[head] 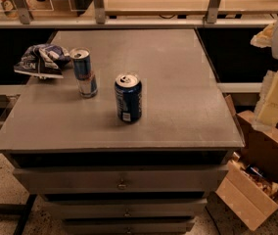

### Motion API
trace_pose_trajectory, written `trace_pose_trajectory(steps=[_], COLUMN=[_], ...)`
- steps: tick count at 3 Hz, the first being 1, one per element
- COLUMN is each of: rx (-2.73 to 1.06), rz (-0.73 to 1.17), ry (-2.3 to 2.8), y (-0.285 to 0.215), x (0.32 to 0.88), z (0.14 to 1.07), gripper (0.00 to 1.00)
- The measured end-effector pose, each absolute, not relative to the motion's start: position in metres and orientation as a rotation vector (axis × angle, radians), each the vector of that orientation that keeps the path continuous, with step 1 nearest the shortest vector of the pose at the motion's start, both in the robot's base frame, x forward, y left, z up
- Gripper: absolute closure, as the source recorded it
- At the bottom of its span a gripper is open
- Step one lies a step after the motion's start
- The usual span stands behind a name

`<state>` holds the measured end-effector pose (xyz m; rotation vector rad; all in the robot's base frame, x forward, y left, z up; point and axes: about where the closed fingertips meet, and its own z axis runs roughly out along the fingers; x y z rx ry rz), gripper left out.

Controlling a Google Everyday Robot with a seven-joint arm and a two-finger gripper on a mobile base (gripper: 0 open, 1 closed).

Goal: Knock pepsi can over

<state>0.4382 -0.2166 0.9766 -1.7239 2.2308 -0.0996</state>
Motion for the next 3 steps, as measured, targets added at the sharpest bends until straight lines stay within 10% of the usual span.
trace_pose_trajectory(steps=[3], rx=[-1.716], rz=[0.067], ry=[2.138], y=[-0.176], x=[0.448], z=[0.955], gripper=[0.00])
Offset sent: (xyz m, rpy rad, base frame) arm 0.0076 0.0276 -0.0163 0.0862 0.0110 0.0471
